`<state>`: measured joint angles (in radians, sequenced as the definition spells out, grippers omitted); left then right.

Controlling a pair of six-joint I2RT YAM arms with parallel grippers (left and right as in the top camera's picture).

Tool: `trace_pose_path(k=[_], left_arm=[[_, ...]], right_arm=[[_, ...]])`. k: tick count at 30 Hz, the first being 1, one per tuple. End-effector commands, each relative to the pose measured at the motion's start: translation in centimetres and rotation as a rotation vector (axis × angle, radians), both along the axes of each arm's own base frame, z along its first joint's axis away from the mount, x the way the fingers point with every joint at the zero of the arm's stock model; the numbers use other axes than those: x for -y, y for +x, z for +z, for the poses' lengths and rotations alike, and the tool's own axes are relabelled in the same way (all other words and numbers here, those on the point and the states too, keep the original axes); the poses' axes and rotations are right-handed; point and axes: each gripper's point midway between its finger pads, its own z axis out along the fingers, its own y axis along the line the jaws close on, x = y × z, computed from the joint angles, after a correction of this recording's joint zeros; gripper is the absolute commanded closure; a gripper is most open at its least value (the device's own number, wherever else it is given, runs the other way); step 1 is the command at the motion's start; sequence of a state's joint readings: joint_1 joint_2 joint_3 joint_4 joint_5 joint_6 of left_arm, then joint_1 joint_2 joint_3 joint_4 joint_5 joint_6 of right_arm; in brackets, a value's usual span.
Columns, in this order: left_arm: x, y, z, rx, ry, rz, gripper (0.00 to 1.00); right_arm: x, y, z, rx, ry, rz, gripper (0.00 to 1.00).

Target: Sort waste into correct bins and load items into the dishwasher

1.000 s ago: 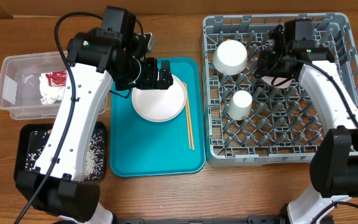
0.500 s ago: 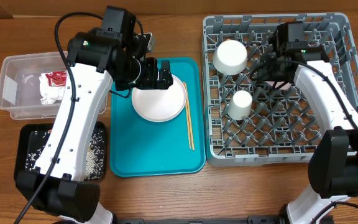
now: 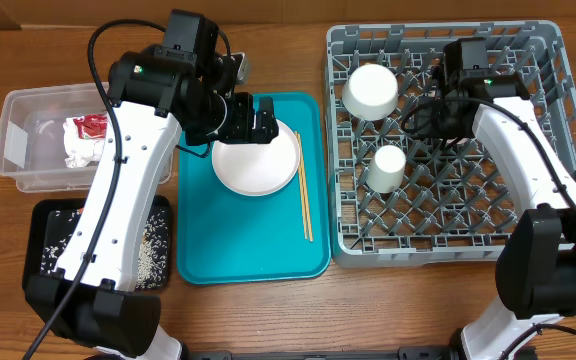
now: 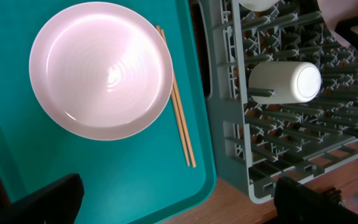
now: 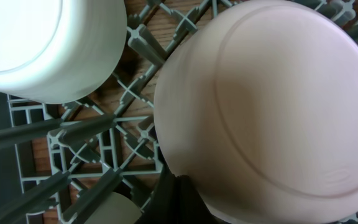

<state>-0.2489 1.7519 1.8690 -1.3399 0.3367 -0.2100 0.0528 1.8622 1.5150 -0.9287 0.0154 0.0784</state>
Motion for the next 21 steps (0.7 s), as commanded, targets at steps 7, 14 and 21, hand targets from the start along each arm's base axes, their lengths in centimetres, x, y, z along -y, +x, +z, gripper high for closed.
trace_pose_path(k=[7, 14, 21], left_arm=[[0.2, 0.0, 0.9, 0.029, -0.001, -0.012, 0.00], [0.2, 0.0, 0.9, 0.029, -0.001, -0.012, 0.00], [0.2, 0.0, 0.9, 0.029, -0.001, -0.012, 0.00]], right_arm=[[0.6, 4.2, 5.6, 0.211, 0.049, -0.018, 0.96], [0.9, 7.6, 7.4, 0.366, 0.045, -0.022, 0.96], [1.4, 8.6, 5.0, 0.341, 0.016, -0.039, 0.96]])
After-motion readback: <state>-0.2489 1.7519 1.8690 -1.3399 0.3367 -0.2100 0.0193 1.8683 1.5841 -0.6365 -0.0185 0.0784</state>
